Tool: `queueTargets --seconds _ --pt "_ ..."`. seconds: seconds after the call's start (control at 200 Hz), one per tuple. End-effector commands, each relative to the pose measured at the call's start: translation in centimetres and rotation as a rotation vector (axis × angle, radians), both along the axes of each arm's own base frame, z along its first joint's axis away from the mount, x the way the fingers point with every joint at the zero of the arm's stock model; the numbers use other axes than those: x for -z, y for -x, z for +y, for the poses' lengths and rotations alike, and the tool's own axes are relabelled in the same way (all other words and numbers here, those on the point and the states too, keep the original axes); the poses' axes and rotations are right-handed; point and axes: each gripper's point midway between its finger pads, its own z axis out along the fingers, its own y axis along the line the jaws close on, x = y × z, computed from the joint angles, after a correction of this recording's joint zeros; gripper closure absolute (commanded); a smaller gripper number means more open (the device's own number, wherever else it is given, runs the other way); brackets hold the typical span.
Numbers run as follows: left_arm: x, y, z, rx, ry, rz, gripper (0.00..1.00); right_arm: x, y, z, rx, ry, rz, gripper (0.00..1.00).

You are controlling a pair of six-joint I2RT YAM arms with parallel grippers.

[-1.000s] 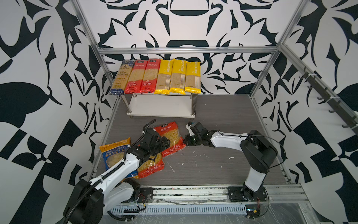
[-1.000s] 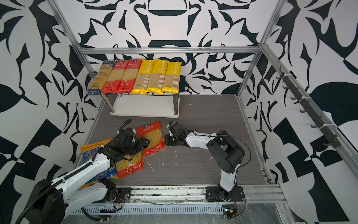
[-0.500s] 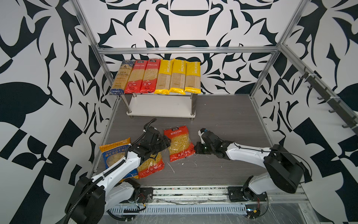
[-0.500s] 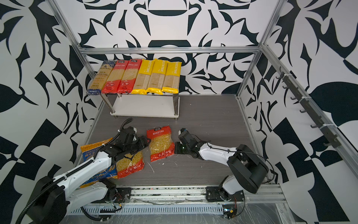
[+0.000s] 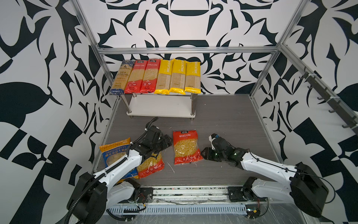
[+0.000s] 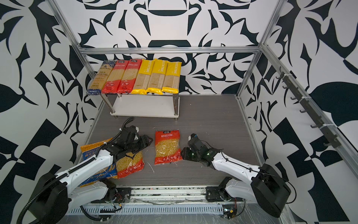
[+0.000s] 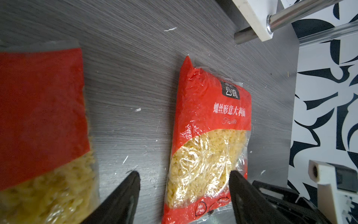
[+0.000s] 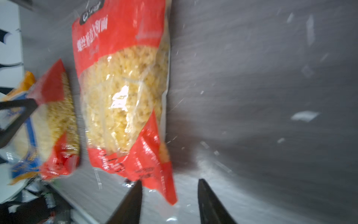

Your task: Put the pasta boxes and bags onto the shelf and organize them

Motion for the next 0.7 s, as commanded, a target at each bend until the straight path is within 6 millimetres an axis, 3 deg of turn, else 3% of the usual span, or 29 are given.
queueTargets --seconds 0.0,0.2,0.415,0.55,0.695 --pt "0.6 0.7 -0.1 0.022 -0.003 0.024 0.24 -1.3 -1.3 0.0 -0.013 0.035 -0.027 0.40" --pt "1.9 1.9 -1.0 0.073 -0.005 0.060 0.24 -1.3 -3.0 1.4 -0.012 0.027 -0.053 0.29" --pt "3.7 2.4 -3.9 0.150 0.016 0.080 0.24 -1.5 -5.0 3.9 -0.049 0.077 -0.109 0.28" --pt "5.7 2.7 -5.6 0.199 -0.007 0.128 0.25 -0.8 -5.4 5.3 -0.083 0.101 -0.118 0.28" --pt "6.5 2.6 -6.9 0.240 0.006 0.162 0.27 -0.1 -5.6 6.9 -0.101 0.062 -0.113 0.28"
